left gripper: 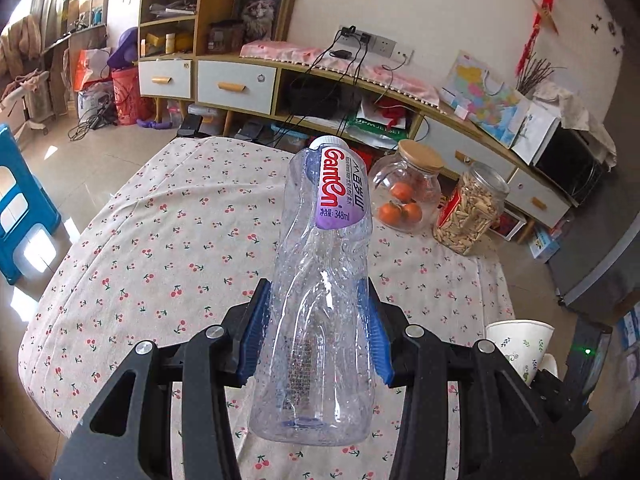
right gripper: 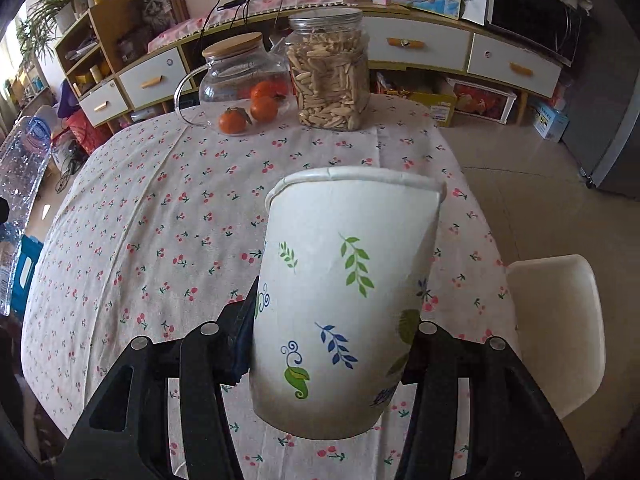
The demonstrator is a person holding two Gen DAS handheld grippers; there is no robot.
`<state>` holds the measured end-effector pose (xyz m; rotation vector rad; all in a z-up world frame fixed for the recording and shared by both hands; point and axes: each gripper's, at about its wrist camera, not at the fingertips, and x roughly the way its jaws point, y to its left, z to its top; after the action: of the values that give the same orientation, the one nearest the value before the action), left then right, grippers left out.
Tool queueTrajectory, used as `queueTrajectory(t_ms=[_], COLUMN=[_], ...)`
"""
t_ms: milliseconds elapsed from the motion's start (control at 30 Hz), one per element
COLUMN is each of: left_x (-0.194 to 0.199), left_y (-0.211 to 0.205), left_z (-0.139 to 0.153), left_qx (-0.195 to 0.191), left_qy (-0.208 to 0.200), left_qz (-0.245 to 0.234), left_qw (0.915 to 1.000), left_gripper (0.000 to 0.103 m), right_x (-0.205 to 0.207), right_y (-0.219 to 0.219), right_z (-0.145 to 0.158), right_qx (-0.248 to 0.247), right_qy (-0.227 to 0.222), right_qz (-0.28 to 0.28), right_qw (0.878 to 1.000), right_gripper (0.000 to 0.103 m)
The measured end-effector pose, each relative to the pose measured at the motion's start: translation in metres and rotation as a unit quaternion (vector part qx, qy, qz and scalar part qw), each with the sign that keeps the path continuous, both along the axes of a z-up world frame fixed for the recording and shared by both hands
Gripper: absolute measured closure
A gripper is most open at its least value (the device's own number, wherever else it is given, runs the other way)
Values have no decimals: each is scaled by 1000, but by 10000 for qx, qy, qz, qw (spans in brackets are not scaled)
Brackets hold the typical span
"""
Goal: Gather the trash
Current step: 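Carry the bottle and paper cup to the white bin and open both tools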
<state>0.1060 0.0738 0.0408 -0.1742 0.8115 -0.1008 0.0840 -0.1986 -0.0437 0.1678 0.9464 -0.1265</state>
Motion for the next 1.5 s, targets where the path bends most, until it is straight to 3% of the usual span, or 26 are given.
queueTrajectory(t_ms=[500, 900, 1133, 1200, 1267, 1500], left_x=[-21, -40, -60, -64, -68, -79], left_y=[-152, -253, -312, -324, -334, -365], left_z=[-6, -23, -39, -44, -50, -66], left_qx=[302, 424, 479, 495, 507, 337], left_qy=[-181, -149, -126, -78, -24, 171], left_qz=[-1170, -1927, -2452, -2573, -2695, -3090], left_qw=[9925, 9802, 9682, 9650, 9617, 9503], left_gripper=[59, 59, 59, 59, 59, 59], right_x=[-73, -103, -121, -123, -128, -153], right_y=[-124, -214, -253, -258, -263, -289], right_z=[18, -4, -5, -8, -12, -11], right_qx=[-116, -678, -464, -430, -420, -703], right_qy=[-548, -257, -262, -152, -91, 1], right_qz=[-1128, -2013, -2335, -2284, -2389, -2980], right_qw=[9920, 9768, 9709, 9725, 9701, 9520], right_gripper=[53, 55, 55, 53, 28, 16])
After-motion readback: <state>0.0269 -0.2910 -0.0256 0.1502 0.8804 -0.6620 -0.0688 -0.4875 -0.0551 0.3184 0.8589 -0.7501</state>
